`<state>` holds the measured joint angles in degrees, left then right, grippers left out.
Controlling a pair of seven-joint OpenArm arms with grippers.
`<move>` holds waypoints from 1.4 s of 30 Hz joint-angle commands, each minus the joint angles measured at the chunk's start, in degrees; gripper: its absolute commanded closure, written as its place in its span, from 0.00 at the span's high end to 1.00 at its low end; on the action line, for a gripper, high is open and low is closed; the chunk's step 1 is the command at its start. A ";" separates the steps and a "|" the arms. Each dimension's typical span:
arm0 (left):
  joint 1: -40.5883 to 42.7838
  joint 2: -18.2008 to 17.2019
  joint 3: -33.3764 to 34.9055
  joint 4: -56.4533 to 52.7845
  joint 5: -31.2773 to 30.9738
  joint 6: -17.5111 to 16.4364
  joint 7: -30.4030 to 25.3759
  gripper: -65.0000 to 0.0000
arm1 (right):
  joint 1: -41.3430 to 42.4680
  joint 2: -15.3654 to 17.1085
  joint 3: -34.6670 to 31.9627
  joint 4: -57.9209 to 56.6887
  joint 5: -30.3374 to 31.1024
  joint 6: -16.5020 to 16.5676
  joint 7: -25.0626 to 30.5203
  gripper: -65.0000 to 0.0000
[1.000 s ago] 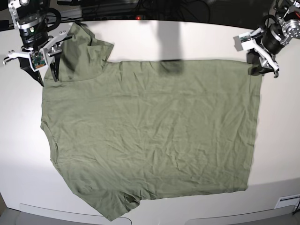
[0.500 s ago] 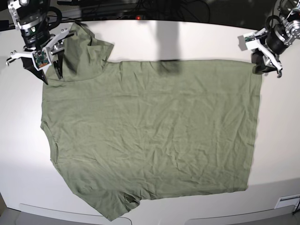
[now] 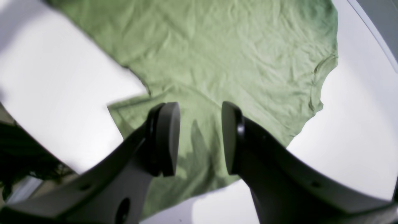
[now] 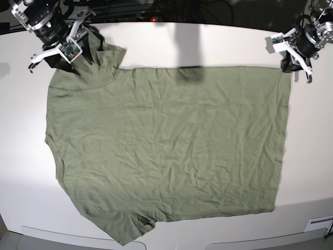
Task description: Fold the T-shirt properly
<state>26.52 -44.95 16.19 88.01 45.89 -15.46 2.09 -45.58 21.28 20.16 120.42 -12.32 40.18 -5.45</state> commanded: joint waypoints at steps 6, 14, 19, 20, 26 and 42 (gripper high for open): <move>0.61 -0.96 0.04 0.20 0.17 -2.56 0.87 0.00 | -3.23 2.01 0.33 0.96 -3.04 -0.18 1.27 0.38; 0.61 -0.94 0.04 0.22 0.17 -2.56 0.87 0.00 | -4.09 2.34 -0.61 0.81 -7.67 -0.18 1.46 0.55; 0.61 -0.92 0.04 0.22 0.17 -2.56 0.87 0.00 | -3.10 2.34 -7.63 -4.52 -10.14 -0.18 0.98 0.55; 0.61 -0.92 0.04 0.22 0.17 -2.56 0.87 0.00 | -2.58 2.36 -9.55 -6.03 -11.41 -0.37 0.55 0.55; 0.63 -0.92 0.04 0.22 0.15 -2.56 0.87 0.00 | 0.81 2.36 -19.34 -12.37 -16.46 -8.04 -5.53 0.55; 0.61 -0.92 0.04 0.22 0.13 -2.56 0.87 0.00 | 1.27 2.34 -21.70 -11.63 -14.01 -7.08 -0.48 0.55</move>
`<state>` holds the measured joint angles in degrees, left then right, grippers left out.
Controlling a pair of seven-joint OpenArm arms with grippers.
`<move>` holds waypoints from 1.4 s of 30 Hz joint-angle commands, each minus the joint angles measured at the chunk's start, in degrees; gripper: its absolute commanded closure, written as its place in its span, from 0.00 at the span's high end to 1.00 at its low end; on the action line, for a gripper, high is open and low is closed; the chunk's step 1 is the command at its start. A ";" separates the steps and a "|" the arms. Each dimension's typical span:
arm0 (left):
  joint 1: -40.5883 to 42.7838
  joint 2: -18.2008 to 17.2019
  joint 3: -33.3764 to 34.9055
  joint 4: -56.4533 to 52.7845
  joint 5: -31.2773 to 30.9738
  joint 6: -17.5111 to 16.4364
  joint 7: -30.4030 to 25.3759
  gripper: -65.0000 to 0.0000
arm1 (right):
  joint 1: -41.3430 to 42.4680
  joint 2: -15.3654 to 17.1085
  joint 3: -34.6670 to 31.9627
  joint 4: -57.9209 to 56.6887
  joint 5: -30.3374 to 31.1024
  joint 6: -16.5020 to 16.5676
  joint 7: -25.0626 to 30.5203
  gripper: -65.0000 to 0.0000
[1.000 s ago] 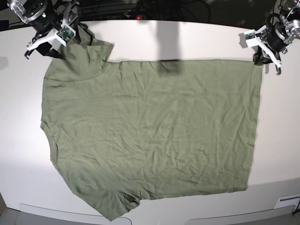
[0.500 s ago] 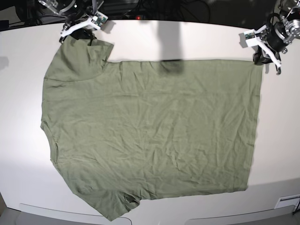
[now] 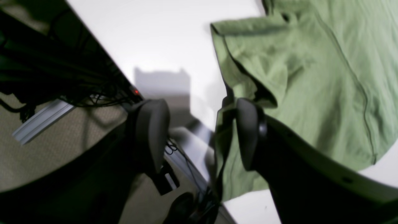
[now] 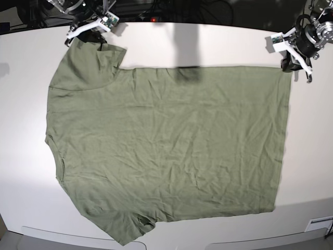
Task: Fold the T-shirt properly
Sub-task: 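Pinch the sleeve edge with the right gripper while left holds corner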
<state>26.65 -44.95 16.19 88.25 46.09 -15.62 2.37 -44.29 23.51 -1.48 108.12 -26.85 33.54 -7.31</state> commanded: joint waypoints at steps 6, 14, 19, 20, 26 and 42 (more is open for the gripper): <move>0.48 -0.92 0.04 -0.02 -0.07 -2.40 0.61 0.00 | 0.00 0.13 -0.04 3.08 3.80 2.03 5.42 0.55; 0.48 -0.92 0.04 -0.02 -0.07 -2.40 0.59 0.00 | -0.02 0.13 -0.04 4.39 5.27 -1.09 -3.28 0.55; 0.48 -0.76 0.04 -0.02 -1.84 -2.40 0.55 0.00 | -0.02 0.13 -0.04 4.39 1.27 -7.10 -8.44 0.56; 0.48 -0.66 0.04 -0.02 -2.64 -2.40 0.61 0.00 | -0.02 0.13 -0.04 4.37 1.31 -7.10 -9.42 0.59; 0.48 -0.66 0.04 -0.02 -3.02 -2.43 0.61 0.00 | -0.02 0.13 -0.04 4.37 1.33 -7.56 -13.38 0.67; 0.50 -0.66 0.04 -0.02 -3.02 -2.43 0.63 0.00 | -0.04 2.10 0.17 -2.51 -0.17 -9.60 -23.67 0.67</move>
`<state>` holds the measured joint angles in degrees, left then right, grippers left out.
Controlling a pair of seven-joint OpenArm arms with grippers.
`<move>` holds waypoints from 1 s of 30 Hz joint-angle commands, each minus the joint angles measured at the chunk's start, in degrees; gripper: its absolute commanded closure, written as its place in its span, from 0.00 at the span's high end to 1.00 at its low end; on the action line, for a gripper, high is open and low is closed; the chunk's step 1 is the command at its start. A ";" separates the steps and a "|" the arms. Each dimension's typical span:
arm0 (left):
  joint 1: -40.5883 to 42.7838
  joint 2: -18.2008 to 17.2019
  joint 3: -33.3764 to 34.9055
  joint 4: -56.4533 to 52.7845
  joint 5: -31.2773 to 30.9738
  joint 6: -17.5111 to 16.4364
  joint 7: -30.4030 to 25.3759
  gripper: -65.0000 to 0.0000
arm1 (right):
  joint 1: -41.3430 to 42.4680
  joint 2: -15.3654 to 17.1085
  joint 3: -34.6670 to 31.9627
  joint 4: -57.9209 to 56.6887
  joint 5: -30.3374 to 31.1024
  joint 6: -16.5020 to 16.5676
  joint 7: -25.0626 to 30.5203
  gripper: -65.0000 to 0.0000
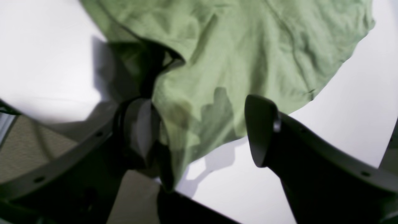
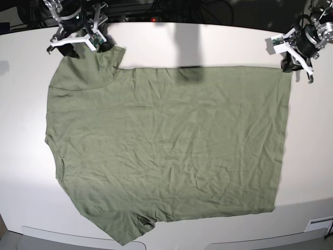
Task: Fold the T-shirt properly
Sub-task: 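Pinch the sleeve edge with the right gripper while left holds corner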
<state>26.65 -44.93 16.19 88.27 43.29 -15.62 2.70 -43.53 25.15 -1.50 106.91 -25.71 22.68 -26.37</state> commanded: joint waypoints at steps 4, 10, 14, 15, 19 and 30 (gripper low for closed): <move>0.50 -0.68 0.04 -0.04 -0.22 -2.43 0.33 0.00 | -1.14 1.55 0.20 -1.64 -4.87 1.29 -5.42 0.67; 0.50 -0.68 0.04 -0.04 -0.22 -2.43 0.33 0.00 | -2.03 1.90 0.04 -1.42 -5.40 3.02 -5.40 0.66; 0.50 -0.68 0.04 -0.04 -0.22 -2.43 0.31 0.00 | -4.02 3.69 -0.50 -1.38 -5.66 5.22 -4.90 0.59; 0.48 -0.68 0.04 -0.04 -0.22 -2.43 0.28 0.00 | -4.39 4.28 -0.50 -1.38 -5.62 5.31 -4.90 0.53; 0.48 -0.68 0.04 -0.04 -0.22 -2.43 0.31 0.00 | -5.07 5.97 -0.50 -1.38 -5.62 5.38 -4.92 0.32; 0.48 -0.68 0.04 -0.04 -0.22 -2.40 0.31 0.00 | -5.03 6.12 -0.50 -1.38 -5.62 5.16 5.18 0.28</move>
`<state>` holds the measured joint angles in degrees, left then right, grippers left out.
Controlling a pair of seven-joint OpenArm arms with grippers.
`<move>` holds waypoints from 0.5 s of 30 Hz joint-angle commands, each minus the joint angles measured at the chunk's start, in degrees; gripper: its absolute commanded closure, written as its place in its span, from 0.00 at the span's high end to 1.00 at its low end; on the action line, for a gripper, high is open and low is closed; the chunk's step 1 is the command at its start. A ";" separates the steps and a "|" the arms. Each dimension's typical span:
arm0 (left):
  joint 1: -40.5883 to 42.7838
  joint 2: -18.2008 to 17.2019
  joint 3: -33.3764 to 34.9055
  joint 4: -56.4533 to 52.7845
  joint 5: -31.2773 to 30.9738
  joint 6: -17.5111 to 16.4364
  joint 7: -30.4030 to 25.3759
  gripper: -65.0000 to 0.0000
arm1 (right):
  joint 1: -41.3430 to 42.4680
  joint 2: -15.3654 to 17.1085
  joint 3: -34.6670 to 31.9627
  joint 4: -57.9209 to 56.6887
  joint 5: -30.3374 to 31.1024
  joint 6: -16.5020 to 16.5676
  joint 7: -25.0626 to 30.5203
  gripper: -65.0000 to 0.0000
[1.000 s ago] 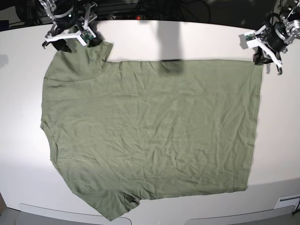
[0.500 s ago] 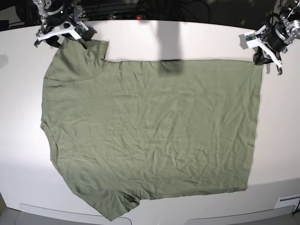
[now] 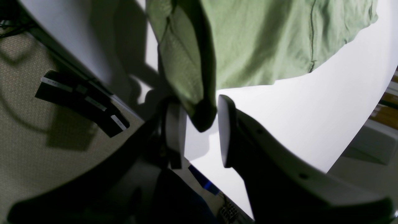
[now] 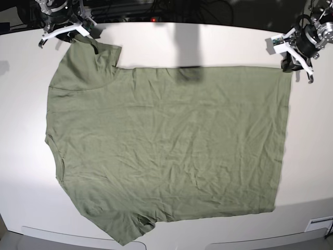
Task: Fold the T-shirt properly
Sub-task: 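Pinch the sleeve edge with the right gripper while left holds corner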
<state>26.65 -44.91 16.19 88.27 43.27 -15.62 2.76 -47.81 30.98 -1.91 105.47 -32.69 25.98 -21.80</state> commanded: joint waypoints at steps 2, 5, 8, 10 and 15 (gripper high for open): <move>0.48 -0.70 0.04 -0.04 -0.20 -2.43 0.22 0.00 | -0.74 0.28 -0.09 0.07 1.33 1.86 0.63 0.28; 0.48 -0.70 0.04 -0.04 -0.20 -2.40 0.22 0.00 | -0.76 0.28 -0.09 0.07 1.38 1.88 0.57 0.18; 0.48 -0.70 0.04 -0.04 -0.20 -2.40 0.22 0.00 | -0.74 0.28 -0.09 0.07 1.38 1.90 0.59 0.00; 0.48 -0.70 0.04 -0.04 -0.20 -2.40 0.22 0.00 | -0.74 0.31 -0.09 0.07 1.42 1.90 0.63 0.00; 0.48 -0.70 0.04 -0.04 -0.20 -2.36 0.20 0.00 | -0.74 0.31 -0.09 0.42 1.79 1.81 0.57 0.00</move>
<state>26.63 -44.91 16.19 88.27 43.27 -15.62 2.76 -47.83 30.96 -1.93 105.38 -31.51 26.85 -21.67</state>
